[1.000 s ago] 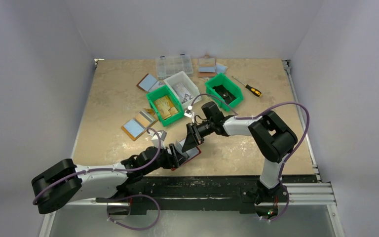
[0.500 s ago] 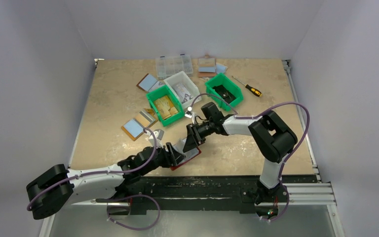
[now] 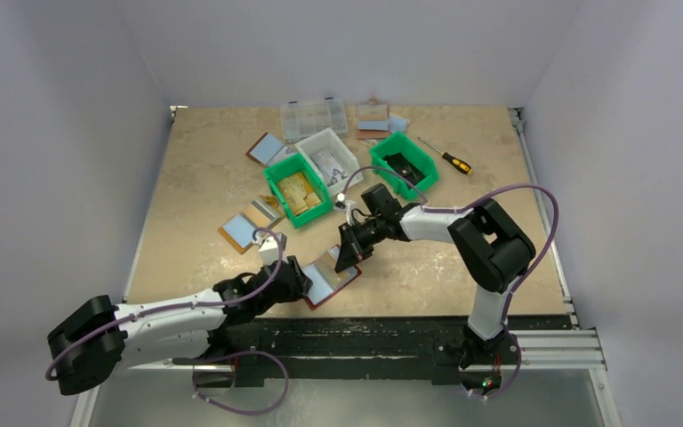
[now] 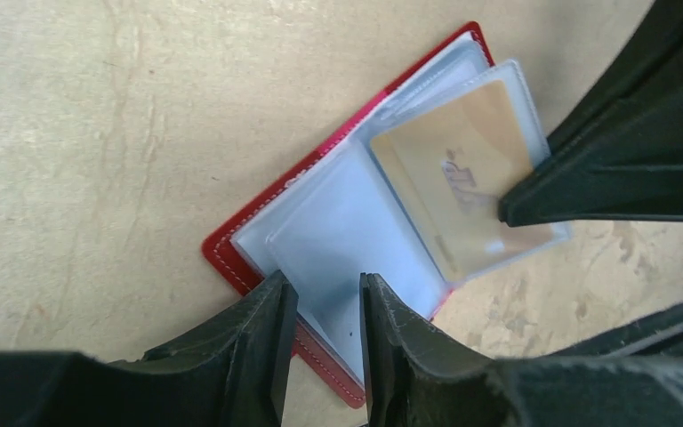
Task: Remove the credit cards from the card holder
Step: Remove the credit card from the card holder.
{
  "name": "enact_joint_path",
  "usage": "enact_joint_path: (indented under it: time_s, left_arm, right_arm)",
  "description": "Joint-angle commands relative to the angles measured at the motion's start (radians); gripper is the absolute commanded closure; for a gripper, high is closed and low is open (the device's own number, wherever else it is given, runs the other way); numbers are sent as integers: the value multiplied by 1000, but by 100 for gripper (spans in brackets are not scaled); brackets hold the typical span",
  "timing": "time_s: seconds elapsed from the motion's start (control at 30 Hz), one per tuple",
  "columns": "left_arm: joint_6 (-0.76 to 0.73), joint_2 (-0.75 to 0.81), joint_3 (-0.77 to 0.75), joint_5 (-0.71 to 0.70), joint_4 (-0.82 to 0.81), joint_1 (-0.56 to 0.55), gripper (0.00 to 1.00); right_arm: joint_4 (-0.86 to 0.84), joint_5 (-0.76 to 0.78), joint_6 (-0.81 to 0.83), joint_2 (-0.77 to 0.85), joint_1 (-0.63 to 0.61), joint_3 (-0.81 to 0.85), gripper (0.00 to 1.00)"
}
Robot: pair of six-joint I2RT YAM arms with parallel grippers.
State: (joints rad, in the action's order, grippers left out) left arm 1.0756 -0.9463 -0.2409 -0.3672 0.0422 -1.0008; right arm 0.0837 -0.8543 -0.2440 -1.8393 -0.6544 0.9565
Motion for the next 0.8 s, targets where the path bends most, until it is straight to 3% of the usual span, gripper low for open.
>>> enact_joint_path:
  time_s: [0.0, 0.27, 0.4, 0.57, 0.77]
  left_arm:
    - [18, -38, -68, -94, 150, 0, 65]
    - [-97, 126, -164, -41, 124, -1, 65]
    - [-116, 182, -148, 69, -52, 1, 66]
    - [-80, 77, -106, 180, -354, 1, 68]
    - [-19, -109, -112, 118, -391, 1, 83]
  right_arm:
    - [19, -16, 53, 16, -3, 44, 100]
    - [38, -6, 91, 50, -1, 51, 100]
    - [41, -3, 98, 54, 2, 50, 100]
    - [40, -3, 103, 64, 10, 49, 100]
    - [40, -12, 108, 78, 32, 46, 100]
